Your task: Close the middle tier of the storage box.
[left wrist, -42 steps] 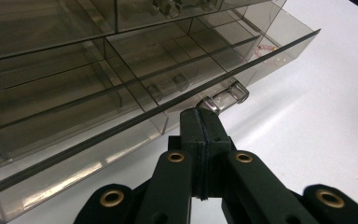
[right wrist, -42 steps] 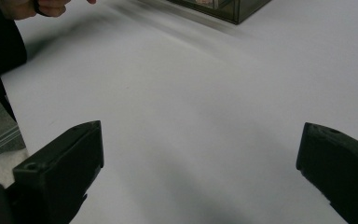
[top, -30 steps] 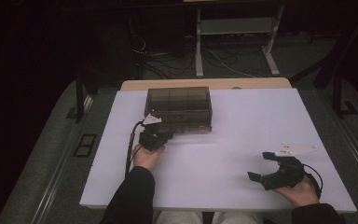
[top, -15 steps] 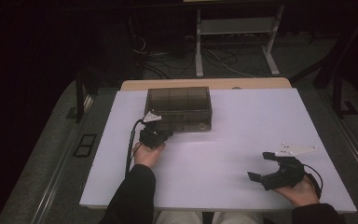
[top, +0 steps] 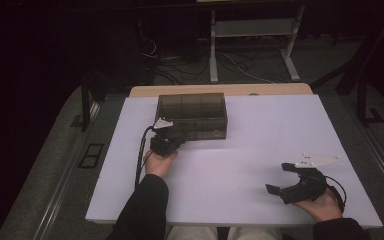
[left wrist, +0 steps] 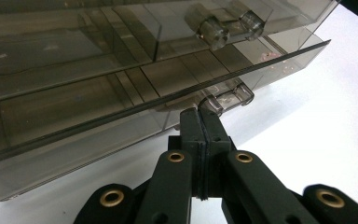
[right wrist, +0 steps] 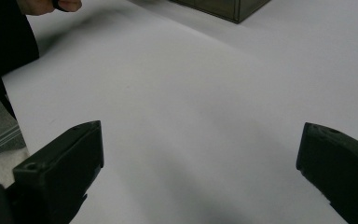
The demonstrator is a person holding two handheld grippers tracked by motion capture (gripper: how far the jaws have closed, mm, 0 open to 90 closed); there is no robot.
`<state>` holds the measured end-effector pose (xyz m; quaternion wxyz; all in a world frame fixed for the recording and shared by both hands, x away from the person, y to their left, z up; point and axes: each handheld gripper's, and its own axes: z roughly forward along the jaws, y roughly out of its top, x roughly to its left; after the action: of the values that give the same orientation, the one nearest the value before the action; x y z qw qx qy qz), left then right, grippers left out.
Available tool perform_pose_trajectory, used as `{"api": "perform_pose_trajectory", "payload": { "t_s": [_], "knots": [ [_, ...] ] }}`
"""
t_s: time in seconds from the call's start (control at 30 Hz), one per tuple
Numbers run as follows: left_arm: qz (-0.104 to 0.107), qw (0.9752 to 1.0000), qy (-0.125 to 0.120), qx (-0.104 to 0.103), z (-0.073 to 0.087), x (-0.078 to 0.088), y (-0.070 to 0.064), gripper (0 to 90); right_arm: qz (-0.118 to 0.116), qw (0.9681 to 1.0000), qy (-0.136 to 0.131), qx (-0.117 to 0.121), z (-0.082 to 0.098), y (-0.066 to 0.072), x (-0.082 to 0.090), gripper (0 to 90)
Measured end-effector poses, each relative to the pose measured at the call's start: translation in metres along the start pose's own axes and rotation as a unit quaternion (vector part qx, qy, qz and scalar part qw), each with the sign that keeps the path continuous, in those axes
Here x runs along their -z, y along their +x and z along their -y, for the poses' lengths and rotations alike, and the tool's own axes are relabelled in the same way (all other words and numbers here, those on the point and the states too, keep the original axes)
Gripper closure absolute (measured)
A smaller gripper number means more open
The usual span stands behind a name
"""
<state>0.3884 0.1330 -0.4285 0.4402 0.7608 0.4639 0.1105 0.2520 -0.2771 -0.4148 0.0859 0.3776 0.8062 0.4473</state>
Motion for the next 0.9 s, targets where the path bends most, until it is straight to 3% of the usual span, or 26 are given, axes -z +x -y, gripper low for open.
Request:
{"api": "perform_pose_trajectory", "payload": {
  "t_s": [0.1, 0.5, 0.6, 0.7, 0.8, 0.9],
  "knots": [
    [-0.003, 1.0000, -0.004, -0.009, -0.001, -0.002, 0.001, 89.2, 0.000, 1.0000, 0.000, 0.000, 0.000, 0.000, 0.000, 0.0],
    [-0.007, 0.9997, -0.020, -0.009, -0.011, -0.007, 0.003, 89.2, -0.001, 1.0000, 0.000, 0.001, 0.000, 0.000, 0.000, 0.0],
    [-0.011, 0.9998, -0.012, -0.011, -0.010, -0.007, 0.003, 89.1, -0.001, 1.0000, 0.000, 0.001, 0.000, 0.000, 0.000, 0.0],
    [-0.004, 0.9998, -0.020, -0.003, -0.011, -0.005, 0.002, 88.9, -0.001, 1.0000, 0.000, 0.000, 0.000, 0.000, 0.000, 0.0],
    [0.010, 0.9997, -0.022, -0.003, -0.011, -0.002, 0.001, 82.4, -0.001, 1.0000, 0.000, 0.001, 0.000, 0.000, 0.000, 0.0],
    [0.024, 0.9995, -0.013, -0.014, -0.011, 0.001, -0.003, 76.6, -0.001, 1.0000, -0.001, 0.002, 0.000, 0.000, 0.000, 0.0]
  ]
}}
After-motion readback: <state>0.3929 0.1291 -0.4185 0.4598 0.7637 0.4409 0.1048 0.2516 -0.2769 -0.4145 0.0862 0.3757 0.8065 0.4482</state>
